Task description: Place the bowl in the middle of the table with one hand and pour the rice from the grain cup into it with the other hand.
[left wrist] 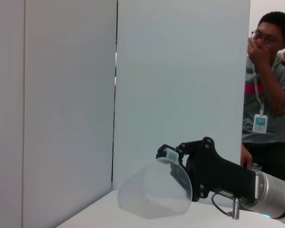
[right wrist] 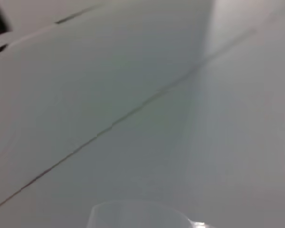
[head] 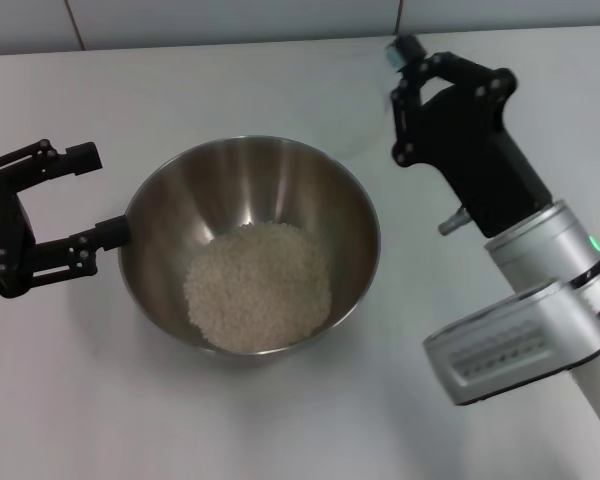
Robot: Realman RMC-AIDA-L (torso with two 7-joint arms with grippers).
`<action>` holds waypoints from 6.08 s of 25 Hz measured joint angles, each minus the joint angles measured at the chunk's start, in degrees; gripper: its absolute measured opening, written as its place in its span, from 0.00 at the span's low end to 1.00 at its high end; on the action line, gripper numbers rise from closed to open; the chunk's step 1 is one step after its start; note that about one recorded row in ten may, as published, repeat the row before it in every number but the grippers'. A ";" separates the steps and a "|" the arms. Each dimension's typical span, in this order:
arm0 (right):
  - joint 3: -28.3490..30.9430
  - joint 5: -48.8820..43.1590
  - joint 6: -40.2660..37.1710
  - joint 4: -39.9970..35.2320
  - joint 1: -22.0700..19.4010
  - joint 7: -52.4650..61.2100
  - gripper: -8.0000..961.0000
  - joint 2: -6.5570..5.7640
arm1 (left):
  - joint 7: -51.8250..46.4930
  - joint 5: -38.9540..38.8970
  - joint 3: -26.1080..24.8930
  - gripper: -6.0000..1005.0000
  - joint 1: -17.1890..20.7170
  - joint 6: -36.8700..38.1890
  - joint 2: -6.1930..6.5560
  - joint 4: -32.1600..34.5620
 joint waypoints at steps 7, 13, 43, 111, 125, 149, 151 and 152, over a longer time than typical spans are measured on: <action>4.79 0.08 0.56 0.00 -2.67 24.58 0.03 -0.34 | 0.01 -0.15 0.00 0.81 0.00 0.07 -0.30 0.03; 9.69 0.40 7.40 -0.17 -3.82 36.06 0.03 -0.26 | -0.15 -0.26 0.00 0.81 -0.28 -0.06 -0.43 0.03; 13.29 0.33 26.56 -5.98 -2.48 51.49 0.03 0.02 | 0.70 -0.11 0.07 0.81 -1.72 -2.20 -0.42 -2.63; -4.30 0.05 4.99 -8.54 -12.29 61.47 0.75 -0.47 | 1.48 0.52 0.53 0.81 -0.59 -1.50 -0.39 -3.05; -13.43 -18.99 -15.74 -39.07 1.19 98.45 0.75 -1.16 | 3.02 4.08 0.62 0.81 -0.17 -0.01 -0.39 -3.05; -26.48 -17.24 -26.77 -56.38 14.00 104.79 0.75 -0.49 | 5.90 5.15 2.65 0.81 0.05 0.67 -0.44 -4.49; -26.66 -17.24 -26.70 -56.50 14.13 104.80 0.75 -0.49 | 5.90 5.17 3.30 0.81 -0.13 0.72 -0.46 -4.49; -26.67 -17.24 -26.69 -56.51 14.17 104.81 0.75 -0.49 | 5.90 5.17 3.33 0.81 -0.16 0.72 -0.47 -4.49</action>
